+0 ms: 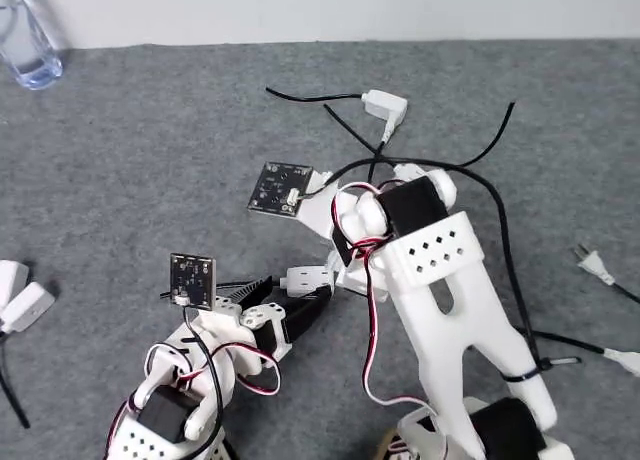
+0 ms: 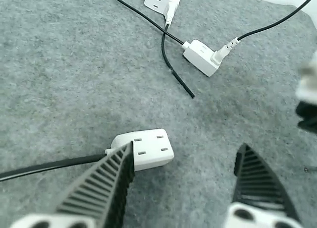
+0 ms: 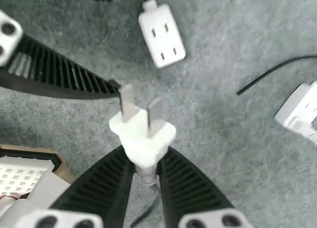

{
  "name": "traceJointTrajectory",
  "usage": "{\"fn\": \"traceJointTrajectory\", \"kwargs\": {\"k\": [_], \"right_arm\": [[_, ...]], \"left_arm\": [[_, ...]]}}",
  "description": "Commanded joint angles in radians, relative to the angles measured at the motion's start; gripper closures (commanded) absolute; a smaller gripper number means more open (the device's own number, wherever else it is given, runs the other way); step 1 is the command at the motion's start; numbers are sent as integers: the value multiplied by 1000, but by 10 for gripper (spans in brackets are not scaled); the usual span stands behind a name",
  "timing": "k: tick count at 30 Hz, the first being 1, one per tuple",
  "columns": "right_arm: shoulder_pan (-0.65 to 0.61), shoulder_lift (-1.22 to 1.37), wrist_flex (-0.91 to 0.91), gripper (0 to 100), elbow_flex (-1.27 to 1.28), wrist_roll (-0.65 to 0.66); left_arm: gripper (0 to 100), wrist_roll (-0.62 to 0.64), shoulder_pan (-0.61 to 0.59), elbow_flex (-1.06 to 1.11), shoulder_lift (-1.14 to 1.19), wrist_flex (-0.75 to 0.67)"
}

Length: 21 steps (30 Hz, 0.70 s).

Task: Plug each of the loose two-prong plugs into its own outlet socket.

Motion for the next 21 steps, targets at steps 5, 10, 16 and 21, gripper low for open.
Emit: {"fn": "traceJointTrajectory", "kwargs": {"k": [5,10,16,21], "right_arm": [[226,-1,39,991,23,150],[331,68,-28,991,146,258],[312,176,-193,991,284,293],[275,289,-260,991,301,292]], "left_arm": [[688,5,-3,-7,-6,6],[688,5,-3,-7,-6,6],[688,5,-3,-7,-6,6],[688,5,-3,-7,-6,6]]}}
